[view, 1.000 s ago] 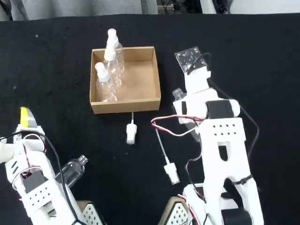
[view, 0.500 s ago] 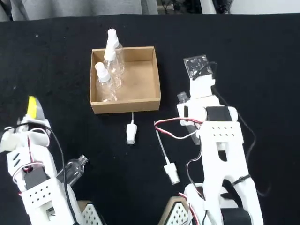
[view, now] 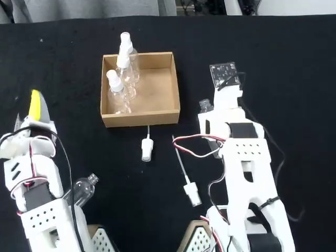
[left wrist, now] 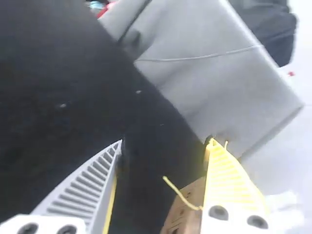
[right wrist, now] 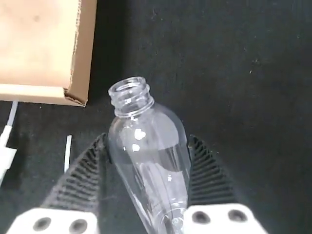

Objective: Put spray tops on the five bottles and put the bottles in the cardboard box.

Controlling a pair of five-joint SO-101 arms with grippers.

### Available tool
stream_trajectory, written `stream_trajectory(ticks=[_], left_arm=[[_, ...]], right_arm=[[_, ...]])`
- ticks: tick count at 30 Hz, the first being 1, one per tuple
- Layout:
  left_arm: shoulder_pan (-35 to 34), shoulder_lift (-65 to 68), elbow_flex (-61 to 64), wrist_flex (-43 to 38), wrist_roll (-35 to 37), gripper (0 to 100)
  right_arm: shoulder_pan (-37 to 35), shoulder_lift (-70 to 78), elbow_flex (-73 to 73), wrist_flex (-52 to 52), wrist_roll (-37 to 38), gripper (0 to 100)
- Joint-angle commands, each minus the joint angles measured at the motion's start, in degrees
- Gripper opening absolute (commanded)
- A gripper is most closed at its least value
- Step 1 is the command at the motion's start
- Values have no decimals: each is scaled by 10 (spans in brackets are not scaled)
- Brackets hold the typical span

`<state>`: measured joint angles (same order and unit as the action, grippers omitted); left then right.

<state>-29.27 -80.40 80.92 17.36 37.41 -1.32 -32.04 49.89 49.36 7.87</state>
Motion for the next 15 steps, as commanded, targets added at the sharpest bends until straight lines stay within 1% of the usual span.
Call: stream_trajectory(ticks=[1,3,5,9,13,15], left_arm=[[27,-9,-66,6,-7,248],[36,-9,-89,30,-8,230],[48,-9,-125,75,-9,202],[84,-9,-194,153,-47,162],[112,-9,-228,177,-53,148],[127,-9,-240,184,-53,125]], right_arm=[[16,-32,4,-32,-4,57],[16,-32,9,-41,-4,57],[16,-32,11,-47,-4,57],[16,-32,11,-47,-4,57],[16,-31,11,-47,-4,57],[16,-31,11,-47,-4,57]])
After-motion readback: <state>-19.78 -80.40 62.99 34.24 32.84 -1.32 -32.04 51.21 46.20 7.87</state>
